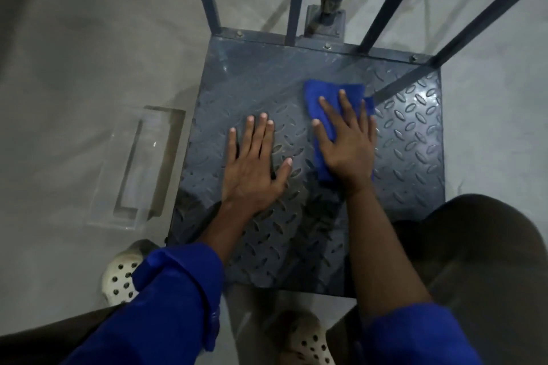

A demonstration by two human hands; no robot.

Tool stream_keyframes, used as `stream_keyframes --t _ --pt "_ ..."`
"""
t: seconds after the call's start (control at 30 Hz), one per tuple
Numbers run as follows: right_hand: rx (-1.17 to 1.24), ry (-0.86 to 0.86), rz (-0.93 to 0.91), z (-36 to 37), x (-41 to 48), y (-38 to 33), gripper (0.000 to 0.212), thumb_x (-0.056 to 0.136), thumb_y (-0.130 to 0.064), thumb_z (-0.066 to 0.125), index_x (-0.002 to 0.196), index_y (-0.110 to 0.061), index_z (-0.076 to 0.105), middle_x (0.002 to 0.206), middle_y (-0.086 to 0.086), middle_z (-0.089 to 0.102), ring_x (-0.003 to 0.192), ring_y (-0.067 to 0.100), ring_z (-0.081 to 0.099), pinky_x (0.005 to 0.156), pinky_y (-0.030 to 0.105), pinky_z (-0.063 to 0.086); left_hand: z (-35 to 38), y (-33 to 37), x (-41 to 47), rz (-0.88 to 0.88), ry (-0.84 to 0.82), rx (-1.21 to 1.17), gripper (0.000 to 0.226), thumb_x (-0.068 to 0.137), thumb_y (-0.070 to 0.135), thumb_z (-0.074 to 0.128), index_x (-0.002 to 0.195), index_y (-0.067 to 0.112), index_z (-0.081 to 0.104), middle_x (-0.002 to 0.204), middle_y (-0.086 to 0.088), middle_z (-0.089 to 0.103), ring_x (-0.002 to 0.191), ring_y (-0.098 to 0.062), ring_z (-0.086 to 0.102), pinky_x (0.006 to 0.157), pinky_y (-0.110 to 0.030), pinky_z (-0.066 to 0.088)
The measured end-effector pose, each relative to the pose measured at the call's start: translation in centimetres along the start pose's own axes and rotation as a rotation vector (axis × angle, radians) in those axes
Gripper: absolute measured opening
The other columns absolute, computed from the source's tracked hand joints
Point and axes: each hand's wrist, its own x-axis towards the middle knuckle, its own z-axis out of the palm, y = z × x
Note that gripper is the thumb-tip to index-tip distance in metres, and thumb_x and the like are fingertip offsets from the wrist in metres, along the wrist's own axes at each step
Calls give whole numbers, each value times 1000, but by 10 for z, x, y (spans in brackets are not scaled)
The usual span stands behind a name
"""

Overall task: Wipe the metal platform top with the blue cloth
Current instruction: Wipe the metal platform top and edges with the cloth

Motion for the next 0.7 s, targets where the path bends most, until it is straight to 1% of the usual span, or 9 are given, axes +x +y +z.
stream_keyframes --t 0.07,0.17,0.23,0.33,0.37,0.47,0.57,0.63,0.7 --pt "-15 1 153 -8 0 14 56 107 -65 40 161 -54 32 176 -16 18 165 26 10 133 51 8 0 5 10 -23 0 -1 86 107 64 26 173 12 7 182 -6 -1 168 -25 -4 134 -59 3" --pt "9 -28 264 -8 46 6 60 106 -68 33 163 -53 27 178 -11 11 165 29 2 132 56 2 1 13 29 -60 6 0 87 107 65 21 172 11 6 182 -8 -2 168 -28 -5 133 -61 1" --pt "-23 -53 188 -2 70 -8 60 106 -68 31 164 -51 27 178 -9 12 165 31 3 132 57 2 2 17 35 -78 11 7 88 107 66 19 172 10 6 181 -9 -2 168 -29 -5 133 -62 2" --pt "-70 -75 -143 6 55 -15 58 106 -67 33 162 -52 33 176 -11 20 164 31 14 132 55 12 2 21 36 -95 33 -10 86 107 65 21 172 9 8 181 -9 0 168 -30 -3 133 -62 2" --pt "-72 -73 -171 4 41 -8 57 106 -67 35 161 -52 35 176 -13 22 164 29 16 132 54 14 1 22 37 -98 36 -10 86 108 65 21 172 10 8 181 -9 0 168 -30 -3 133 -62 3" --pt "-90 -16 17 -6 19 14 58 105 -67 40 160 -53 35 175 -15 22 164 27 15 132 51 11 0 24 39 -109 22 4 87 107 67 21 172 11 6 181 -8 -2 168 -30 -4 133 -62 1" --pt "-57 -63 166 -11 56 12 59 105 -70 36 162 -54 28 177 -12 14 165 30 7 132 54 5 1 25 40 -115 26 -19 88 107 66 25 172 11 8 182 -8 0 168 -31 -4 133 -62 1" --pt "-58 -82 119 -6 78 -2 60 105 -70 31 163 -53 28 178 -9 14 165 33 5 132 57 6 2 24 41 -114 25 -25 88 106 66 27 172 11 9 182 -8 0 168 -31 -3 133 -62 1" --pt "-89 -92 -54 1 74 -15 62 104 -69 27 163 -50 31 177 -8 17 164 36 10 131 59 10 2 25 41 -119 19 -26 88 106 66 27 172 10 10 181 -9 1 168 -32 -3 133 -63 1"
